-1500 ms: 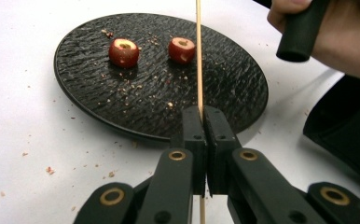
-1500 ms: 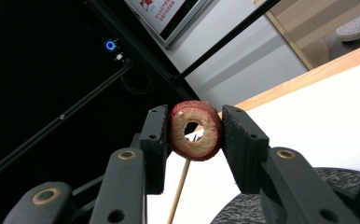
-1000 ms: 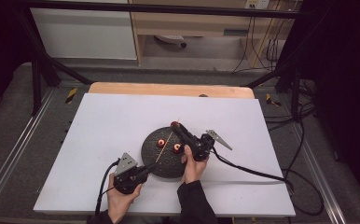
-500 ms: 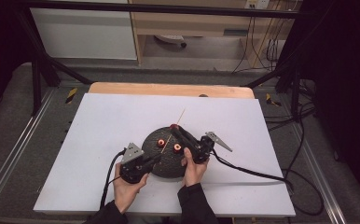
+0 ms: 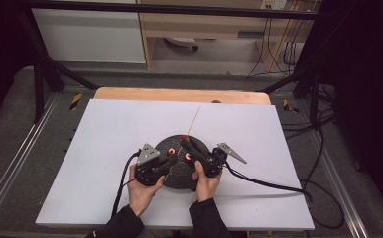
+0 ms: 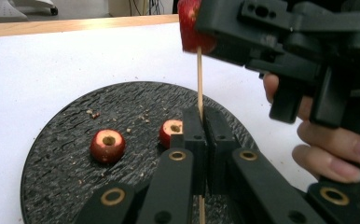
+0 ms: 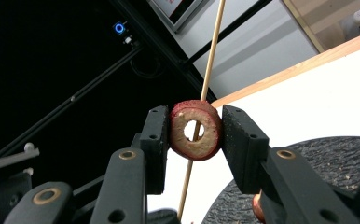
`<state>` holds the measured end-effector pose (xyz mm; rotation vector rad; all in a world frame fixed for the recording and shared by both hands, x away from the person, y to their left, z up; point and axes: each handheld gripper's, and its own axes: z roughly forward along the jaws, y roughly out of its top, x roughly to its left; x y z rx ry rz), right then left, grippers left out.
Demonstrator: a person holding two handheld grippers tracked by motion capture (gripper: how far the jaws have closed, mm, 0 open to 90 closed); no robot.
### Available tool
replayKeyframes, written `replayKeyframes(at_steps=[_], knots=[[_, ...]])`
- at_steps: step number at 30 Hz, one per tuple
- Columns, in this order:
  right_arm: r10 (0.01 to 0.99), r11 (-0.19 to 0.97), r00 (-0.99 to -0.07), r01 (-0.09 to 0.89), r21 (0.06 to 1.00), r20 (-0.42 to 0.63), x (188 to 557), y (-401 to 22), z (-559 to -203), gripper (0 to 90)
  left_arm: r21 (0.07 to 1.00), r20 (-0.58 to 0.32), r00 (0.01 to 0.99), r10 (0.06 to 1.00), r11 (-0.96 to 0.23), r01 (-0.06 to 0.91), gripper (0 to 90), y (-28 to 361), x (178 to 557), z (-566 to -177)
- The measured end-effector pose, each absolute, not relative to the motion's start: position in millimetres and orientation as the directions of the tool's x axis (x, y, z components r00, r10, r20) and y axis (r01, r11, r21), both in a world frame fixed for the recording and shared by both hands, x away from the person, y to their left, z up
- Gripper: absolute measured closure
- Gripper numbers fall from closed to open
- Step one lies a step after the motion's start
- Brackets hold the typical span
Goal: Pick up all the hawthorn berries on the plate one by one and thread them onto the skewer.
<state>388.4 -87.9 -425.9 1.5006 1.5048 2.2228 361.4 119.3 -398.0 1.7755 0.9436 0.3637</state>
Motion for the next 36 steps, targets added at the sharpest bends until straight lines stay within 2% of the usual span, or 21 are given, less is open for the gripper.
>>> replayKeyframes(at_steps=[18,25,36], knots=[[0.534,-0.456,-0.533,0.471,0.755,0.656,384,-87,-429,61.8,0.891,-0.173,0.652,0.738,-0.164,0.423,88.4,119,366,-396],[0.583,-0.395,-0.542,0.462,0.794,0.605,385,-92,-423,45.7,0.89,-0.153,0.658,0.737,-0.187,0.416,88.4,130,362,-396],[0.668,-0.177,-0.577,0.49,0.854,0.47,389,-108,-412,17.5,0.869,-0.113,0.673,0.731,-0.256,0.423,88.3,165,353,-400]])
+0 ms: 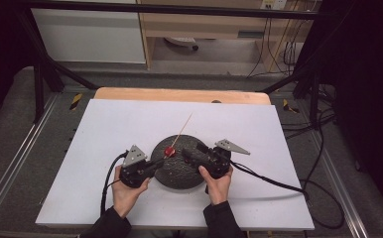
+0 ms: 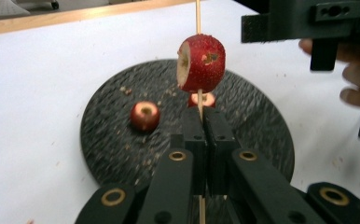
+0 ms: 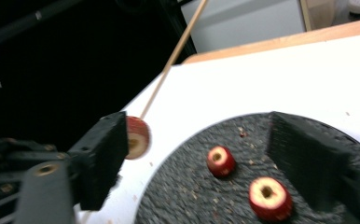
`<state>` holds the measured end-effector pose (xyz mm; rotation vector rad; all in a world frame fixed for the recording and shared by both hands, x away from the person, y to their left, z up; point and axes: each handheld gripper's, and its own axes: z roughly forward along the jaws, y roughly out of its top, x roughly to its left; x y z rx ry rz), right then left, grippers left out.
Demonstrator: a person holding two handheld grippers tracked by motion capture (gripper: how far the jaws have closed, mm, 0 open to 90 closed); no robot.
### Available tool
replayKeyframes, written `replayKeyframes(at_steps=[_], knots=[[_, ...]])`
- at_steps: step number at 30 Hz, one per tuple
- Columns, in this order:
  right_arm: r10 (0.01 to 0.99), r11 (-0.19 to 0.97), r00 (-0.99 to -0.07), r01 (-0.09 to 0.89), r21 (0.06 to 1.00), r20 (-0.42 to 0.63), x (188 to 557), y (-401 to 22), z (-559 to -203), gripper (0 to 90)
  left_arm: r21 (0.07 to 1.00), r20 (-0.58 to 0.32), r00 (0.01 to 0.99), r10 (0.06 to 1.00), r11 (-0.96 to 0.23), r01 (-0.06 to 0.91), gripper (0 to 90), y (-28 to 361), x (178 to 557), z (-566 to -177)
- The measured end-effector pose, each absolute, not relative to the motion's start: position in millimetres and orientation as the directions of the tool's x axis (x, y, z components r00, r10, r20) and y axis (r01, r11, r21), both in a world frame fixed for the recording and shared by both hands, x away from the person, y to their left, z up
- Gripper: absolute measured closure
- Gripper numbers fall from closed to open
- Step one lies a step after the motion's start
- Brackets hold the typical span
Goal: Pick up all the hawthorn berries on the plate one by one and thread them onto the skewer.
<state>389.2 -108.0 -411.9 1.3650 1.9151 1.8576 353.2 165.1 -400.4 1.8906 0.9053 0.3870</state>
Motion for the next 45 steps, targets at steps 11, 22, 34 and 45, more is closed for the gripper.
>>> replayKeyframes(at_steps=[11,22,34,45], knots=[[0.72,0.098,-0.614,0.55,0.829,0.322,395,-115,-417,2.5,0.846,-0.118,0.679,0.725,-0.285,0.451,88.3,202,339,-413],[0.727,0.237,-0.636,0.586,0.775,0.258,407,-120,-413,5.1,0.83,-0.108,0.678,0.727,-0.31,0.465,88.3,225,328,-422],[0.7,0.466,-0.699,0.605,0.645,0.15,436,-99,-406,11.9,0.815,-0.12,0.681,0.722,-0.32,0.483,88.3,237,325,-430],[0.635,0.637,-0.77,0.569,0.52,0.063,461,-80,-405,26.2,0.811,-0.126,0.682,0.72,-0.321,0.488,88.3,239,325,-432]])
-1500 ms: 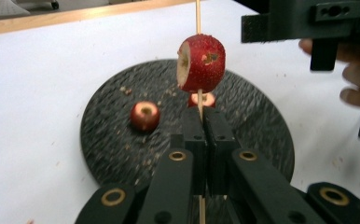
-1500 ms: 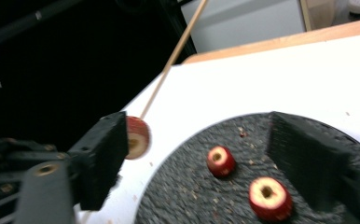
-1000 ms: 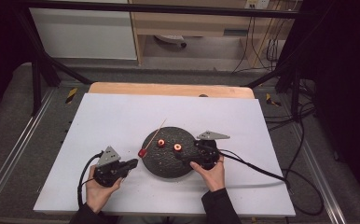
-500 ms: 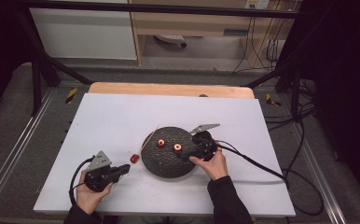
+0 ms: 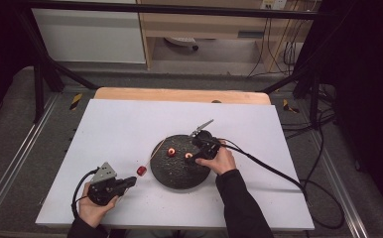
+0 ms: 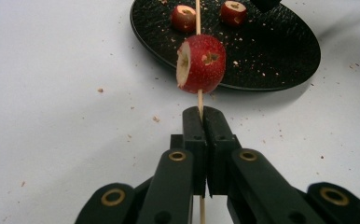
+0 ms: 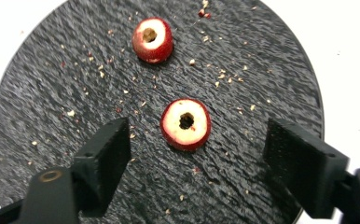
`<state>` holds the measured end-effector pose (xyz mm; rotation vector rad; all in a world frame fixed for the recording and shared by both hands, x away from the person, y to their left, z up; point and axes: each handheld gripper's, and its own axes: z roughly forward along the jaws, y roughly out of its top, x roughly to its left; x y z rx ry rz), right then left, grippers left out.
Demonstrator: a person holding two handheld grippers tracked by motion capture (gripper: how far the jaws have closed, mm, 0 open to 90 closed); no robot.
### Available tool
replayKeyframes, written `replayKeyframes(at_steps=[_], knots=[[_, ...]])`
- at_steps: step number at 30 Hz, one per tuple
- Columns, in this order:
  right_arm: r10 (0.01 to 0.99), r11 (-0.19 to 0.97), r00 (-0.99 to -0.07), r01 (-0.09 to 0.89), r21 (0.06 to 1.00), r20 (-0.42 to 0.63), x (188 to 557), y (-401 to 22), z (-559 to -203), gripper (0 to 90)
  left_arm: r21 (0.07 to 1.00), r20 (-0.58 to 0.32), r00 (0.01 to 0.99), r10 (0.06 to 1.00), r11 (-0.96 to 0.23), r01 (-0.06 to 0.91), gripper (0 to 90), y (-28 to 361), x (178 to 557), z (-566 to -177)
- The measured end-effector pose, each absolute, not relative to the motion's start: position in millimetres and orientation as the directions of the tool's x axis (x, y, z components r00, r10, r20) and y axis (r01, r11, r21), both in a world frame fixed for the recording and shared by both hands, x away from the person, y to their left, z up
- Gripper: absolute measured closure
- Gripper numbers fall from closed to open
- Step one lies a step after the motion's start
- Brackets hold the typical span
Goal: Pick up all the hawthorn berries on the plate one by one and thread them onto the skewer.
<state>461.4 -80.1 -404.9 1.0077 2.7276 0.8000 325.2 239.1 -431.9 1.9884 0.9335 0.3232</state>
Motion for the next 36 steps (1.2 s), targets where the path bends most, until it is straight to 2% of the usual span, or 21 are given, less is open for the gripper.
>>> replayKeyframes(at_steps=[14,23,36], knots=[[0.564,0.722,-0.823,0.528,0.447,0.062,475,-61,-405,48.4,0.808,-0.125,0.683,0.719,-0.326,0.491,88.3,238,326,-433],[0.564,0.742,-0.822,0.545,0.391,0.076,480,-58,-410,59.4,0.806,-0.125,0.683,0.72,-0.328,0.493,88.3,239,326,-433],[0.585,0.719,-0.804,0.574,0.391,0.104,481,-60,-406,61.2,0.806,-0.123,0.683,0.72,-0.33,0.492,88.3,239,326,-434]])
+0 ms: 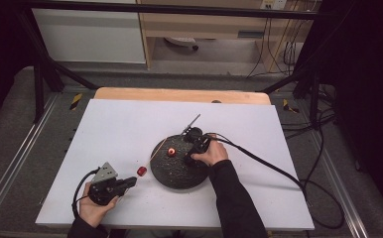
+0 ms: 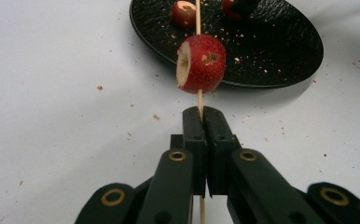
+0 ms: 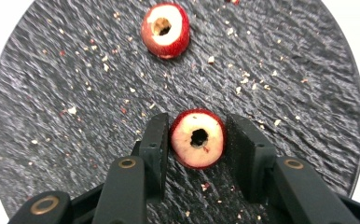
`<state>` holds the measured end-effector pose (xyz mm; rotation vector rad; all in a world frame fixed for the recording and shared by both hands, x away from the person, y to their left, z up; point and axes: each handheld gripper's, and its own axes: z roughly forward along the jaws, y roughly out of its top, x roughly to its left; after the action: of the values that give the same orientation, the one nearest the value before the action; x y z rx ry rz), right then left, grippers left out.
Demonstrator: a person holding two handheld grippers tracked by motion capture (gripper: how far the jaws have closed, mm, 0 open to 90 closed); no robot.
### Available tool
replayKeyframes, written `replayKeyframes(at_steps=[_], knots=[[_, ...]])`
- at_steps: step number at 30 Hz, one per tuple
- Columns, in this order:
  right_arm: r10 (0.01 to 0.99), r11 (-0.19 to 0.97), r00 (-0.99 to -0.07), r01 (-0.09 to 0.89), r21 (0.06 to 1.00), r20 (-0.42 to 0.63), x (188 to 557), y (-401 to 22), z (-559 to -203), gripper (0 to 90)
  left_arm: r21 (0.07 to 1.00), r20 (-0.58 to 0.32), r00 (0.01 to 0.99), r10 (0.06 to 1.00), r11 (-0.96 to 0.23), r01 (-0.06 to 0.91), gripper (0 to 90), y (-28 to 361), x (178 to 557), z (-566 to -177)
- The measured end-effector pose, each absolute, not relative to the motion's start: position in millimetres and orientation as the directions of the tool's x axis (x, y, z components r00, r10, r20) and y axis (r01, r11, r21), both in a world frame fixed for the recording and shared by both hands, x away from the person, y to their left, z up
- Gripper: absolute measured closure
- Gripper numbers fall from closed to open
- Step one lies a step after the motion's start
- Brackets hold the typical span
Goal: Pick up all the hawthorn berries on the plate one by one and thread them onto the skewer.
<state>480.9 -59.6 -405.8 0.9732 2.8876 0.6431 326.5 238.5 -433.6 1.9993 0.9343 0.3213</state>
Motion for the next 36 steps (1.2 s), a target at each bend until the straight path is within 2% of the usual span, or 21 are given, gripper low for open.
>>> replayKeyframes(at_steps=[8,24,36], knots=[[0.622,0.669,-0.769,0.62,0.411,0.147,476,-62,-396,61.5,0.806,-0.12,0.685,0.719,-0.332,0.49,88.3,237,326,-434],[0.668,0.511,-0.709,0.659,0.551,0.228,453,-74,-385,61.6,0.816,-0.123,0.682,0.721,-0.317,0.483,88.3,236,323,-433],[0.673,0.297,-0.661,0.653,0.697,0.332,429,-89,-396,61.7,0.822,-0.131,0.673,0.728,-0.3,0.485,88.3,235,323,-434]])
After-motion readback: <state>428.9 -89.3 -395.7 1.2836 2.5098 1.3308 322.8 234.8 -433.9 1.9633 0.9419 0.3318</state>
